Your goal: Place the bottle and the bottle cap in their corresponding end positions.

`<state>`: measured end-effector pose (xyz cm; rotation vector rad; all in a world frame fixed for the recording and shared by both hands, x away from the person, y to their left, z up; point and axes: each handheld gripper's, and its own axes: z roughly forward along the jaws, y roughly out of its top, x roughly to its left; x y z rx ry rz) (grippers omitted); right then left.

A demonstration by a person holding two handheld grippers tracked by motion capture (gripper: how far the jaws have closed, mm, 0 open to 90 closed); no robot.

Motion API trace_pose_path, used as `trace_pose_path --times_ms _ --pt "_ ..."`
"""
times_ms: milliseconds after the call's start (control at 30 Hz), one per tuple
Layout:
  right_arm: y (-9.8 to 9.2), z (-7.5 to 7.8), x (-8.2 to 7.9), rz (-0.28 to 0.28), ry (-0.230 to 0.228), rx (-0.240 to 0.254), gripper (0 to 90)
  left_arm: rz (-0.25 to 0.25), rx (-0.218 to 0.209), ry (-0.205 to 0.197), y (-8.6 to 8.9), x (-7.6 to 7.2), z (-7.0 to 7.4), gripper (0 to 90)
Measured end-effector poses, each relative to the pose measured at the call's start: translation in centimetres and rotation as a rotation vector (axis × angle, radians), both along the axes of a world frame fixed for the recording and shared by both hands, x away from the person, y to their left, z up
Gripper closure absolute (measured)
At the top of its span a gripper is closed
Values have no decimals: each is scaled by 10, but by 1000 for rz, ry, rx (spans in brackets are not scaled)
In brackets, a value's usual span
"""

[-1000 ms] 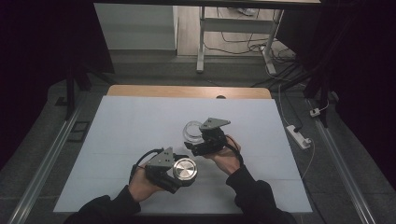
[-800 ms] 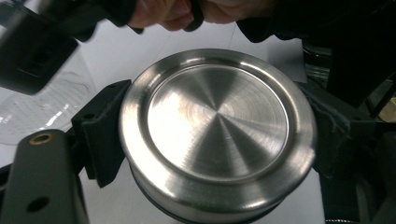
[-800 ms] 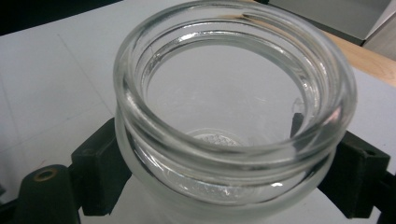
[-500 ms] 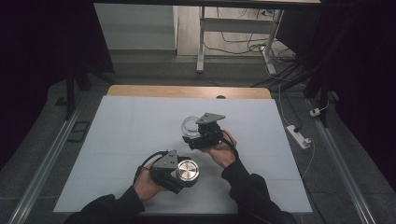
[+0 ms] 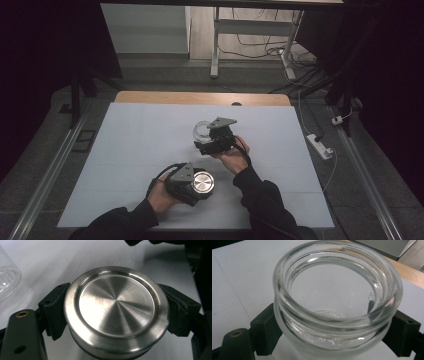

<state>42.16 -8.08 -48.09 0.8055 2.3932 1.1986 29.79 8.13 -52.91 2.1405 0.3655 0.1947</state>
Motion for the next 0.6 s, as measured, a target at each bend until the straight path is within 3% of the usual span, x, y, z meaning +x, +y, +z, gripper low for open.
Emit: trace_pose_path --times_ms 433,600 --pt "6 -14 13 -14 15 -21 151 46 60 25 -5 9 -10 185" --pt "7 -19 16 -18 20 -29 151 67 110 41 -7 13 -10 185"
